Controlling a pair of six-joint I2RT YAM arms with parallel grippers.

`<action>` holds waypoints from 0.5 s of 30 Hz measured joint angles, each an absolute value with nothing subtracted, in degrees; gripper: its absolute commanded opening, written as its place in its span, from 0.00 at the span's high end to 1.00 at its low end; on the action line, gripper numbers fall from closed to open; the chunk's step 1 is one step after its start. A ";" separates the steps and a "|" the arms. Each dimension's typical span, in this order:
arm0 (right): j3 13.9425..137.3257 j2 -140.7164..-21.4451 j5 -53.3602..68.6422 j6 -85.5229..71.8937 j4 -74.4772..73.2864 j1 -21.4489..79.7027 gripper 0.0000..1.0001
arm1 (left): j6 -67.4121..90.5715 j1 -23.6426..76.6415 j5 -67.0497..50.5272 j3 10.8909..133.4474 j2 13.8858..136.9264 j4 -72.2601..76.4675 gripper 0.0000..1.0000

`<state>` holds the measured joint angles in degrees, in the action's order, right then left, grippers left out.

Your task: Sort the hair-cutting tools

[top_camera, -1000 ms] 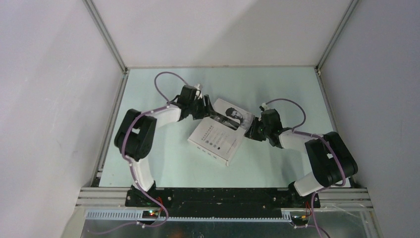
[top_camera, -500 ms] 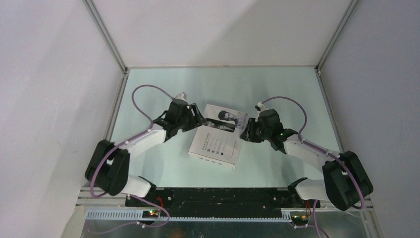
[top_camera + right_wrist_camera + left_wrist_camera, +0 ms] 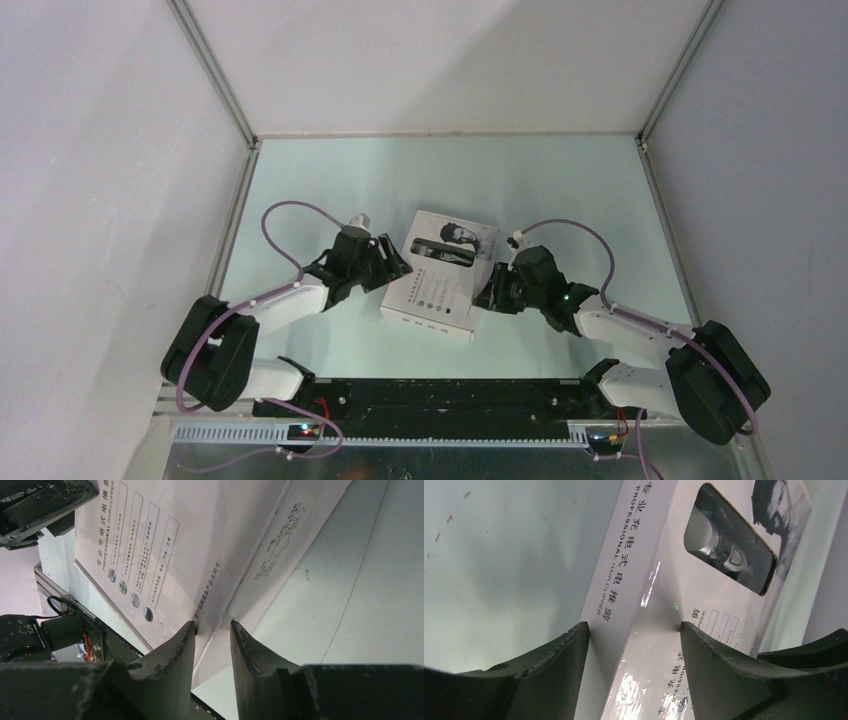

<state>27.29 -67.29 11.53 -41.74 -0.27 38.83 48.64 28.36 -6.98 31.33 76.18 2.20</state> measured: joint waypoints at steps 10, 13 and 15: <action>22.81 -56.29 10.33 -45.08 -6.02 40.66 0.57 | 49.54 28.49 -8.19 25.87 70.11 3.33 0.29; 22.31 -50.43 8.67 -45.58 -10.35 40.75 0.60 | 49.56 28.49 -8.16 25.61 69.49 2.98 0.29; 22.31 -48.75 7.70 -45.95 -12.23 40.60 0.67 | 49.56 28.49 -8.19 25.47 69.34 2.87 0.29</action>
